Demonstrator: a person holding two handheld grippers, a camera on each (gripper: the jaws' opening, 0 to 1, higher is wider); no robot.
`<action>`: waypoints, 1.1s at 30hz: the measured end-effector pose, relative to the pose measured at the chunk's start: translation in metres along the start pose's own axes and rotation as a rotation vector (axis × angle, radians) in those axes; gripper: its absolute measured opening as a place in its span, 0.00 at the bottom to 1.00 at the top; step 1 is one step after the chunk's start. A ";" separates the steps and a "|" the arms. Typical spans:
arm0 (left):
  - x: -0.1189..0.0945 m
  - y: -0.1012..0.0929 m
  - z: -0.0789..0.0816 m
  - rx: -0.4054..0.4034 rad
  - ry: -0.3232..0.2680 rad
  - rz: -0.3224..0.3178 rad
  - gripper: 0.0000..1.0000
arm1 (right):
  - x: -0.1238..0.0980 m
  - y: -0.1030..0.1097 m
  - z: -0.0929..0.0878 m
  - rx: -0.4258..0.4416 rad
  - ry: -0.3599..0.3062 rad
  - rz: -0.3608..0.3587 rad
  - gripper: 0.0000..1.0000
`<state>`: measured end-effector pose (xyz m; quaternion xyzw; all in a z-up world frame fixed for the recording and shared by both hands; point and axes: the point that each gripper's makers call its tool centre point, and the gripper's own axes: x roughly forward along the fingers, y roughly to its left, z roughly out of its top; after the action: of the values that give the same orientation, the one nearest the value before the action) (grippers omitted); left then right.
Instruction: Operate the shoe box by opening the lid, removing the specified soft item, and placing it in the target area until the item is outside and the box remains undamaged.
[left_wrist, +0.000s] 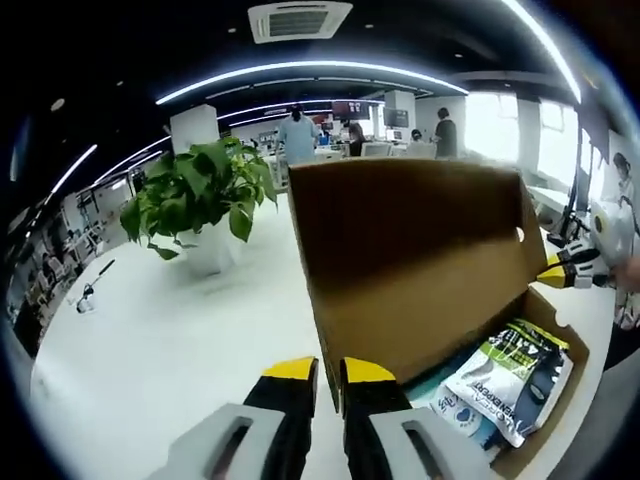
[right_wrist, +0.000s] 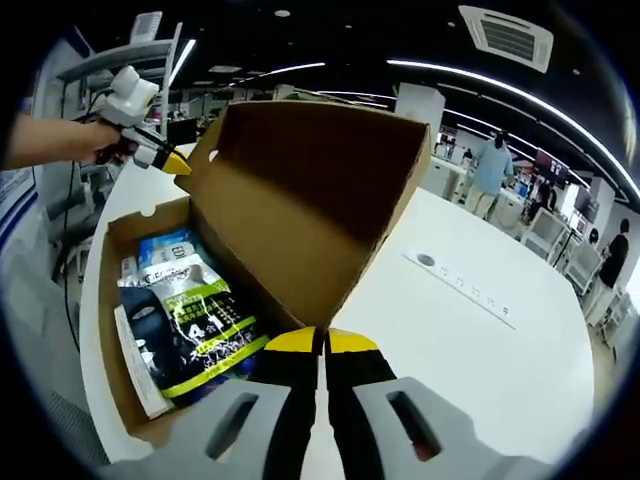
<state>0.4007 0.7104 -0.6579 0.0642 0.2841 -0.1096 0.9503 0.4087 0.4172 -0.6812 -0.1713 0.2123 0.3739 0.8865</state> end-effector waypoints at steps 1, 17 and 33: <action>0.001 0.000 -0.002 -0.002 0.004 0.001 0.05 | 0.000 0.000 0.000 -0.002 0.001 0.000 0.00; 0.008 -0.002 -0.003 -0.046 0.013 0.003 0.02 | -0.001 0.000 0.002 0.010 0.004 -0.002 0.00; 0.022 0.001 -0.001 -0.052 0.032 0.007 0.02 | 0.003 -0.004 0.004 0.009 -0.001 -0.010 0.01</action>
<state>0.4186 0.7076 -0.6710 0.0423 0.3017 -0.0977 0.9474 0.4141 0.4182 -0.6786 -0.1681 0.2125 0.3683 0.8893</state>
